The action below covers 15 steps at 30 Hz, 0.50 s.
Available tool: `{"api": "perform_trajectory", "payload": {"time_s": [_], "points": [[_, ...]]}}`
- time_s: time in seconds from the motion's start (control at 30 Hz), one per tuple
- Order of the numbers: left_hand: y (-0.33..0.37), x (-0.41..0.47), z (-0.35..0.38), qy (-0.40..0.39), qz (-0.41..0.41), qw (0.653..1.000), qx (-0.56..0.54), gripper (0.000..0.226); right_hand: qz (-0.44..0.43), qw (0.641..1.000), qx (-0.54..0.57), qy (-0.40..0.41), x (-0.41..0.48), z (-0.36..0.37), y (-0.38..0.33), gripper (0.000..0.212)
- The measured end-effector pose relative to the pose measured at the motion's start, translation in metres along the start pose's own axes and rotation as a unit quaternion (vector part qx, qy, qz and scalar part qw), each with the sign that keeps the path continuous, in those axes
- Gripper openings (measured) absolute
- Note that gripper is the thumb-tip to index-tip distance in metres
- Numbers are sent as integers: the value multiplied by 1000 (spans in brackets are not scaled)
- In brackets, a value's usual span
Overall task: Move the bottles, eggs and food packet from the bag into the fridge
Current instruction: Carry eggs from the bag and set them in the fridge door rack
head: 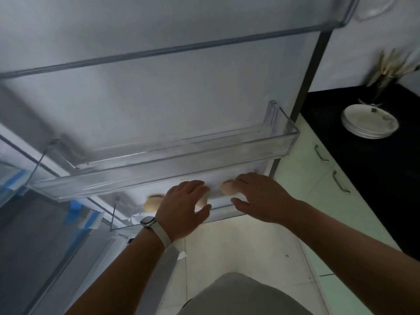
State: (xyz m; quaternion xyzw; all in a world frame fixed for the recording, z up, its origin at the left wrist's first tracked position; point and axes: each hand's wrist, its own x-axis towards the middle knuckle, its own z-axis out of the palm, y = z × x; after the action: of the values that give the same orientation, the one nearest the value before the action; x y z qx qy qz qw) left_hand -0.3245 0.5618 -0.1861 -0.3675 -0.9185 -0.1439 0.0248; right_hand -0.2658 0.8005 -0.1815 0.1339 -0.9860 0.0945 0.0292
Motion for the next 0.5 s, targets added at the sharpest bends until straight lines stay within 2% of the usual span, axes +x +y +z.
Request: {"api": "perform_trajectory", "payload": {"time_s": [0.2, 0.5], "points": [[1, -13, -3, 11, 68, 998, -11, 44, 63, 997, -28, 22, -25, -11, -35, 45], [-9, -38, -10, 42, 183, 981, -48, 44, 211, 975, -68, 31, -77, -21, -104, 46]]}}
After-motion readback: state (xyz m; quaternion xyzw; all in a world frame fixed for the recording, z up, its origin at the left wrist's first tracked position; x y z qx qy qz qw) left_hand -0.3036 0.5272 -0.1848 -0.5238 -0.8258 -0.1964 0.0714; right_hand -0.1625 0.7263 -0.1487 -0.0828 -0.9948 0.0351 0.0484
